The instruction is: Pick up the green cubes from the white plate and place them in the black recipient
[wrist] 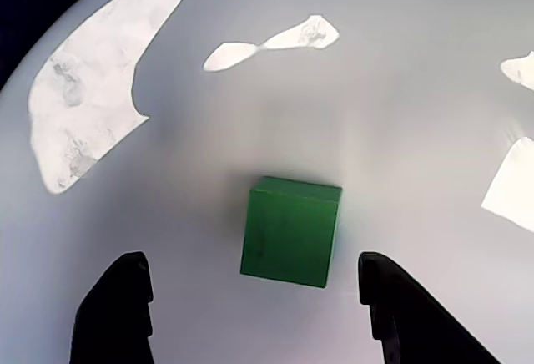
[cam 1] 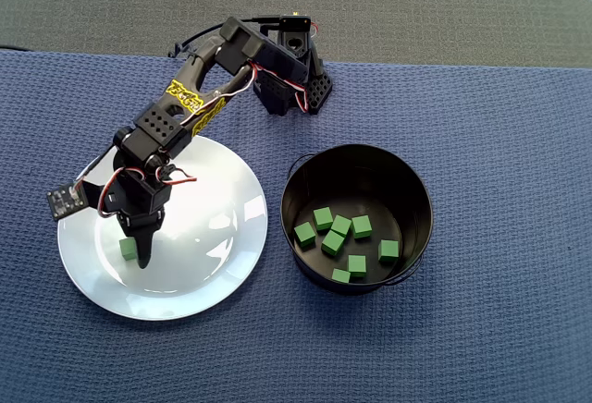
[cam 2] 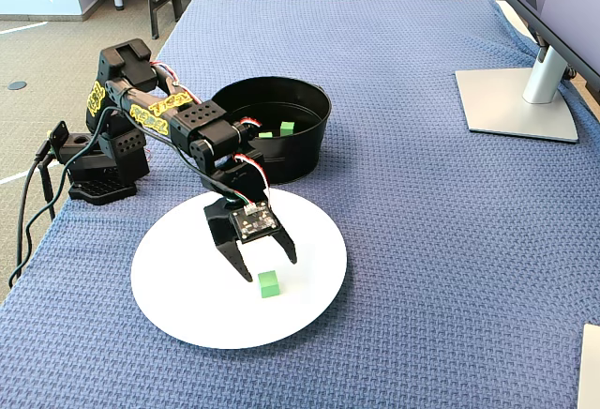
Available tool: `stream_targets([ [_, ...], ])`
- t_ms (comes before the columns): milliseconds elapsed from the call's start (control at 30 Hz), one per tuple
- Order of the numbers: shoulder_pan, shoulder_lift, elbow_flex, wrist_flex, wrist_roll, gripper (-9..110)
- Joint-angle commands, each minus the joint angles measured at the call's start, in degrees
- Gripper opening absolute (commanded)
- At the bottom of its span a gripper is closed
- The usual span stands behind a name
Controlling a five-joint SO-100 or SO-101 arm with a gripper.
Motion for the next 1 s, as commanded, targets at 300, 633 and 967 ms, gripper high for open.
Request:
stream_targets([
  [300,2.20,-2.11,-1.58,-4.31,-2.29,22],
  [633,2.20,-2.29,-1.58,-6.94,1.58,0],
  [967,0.88,13.80,-8.44,7.29,31.64,0],
])
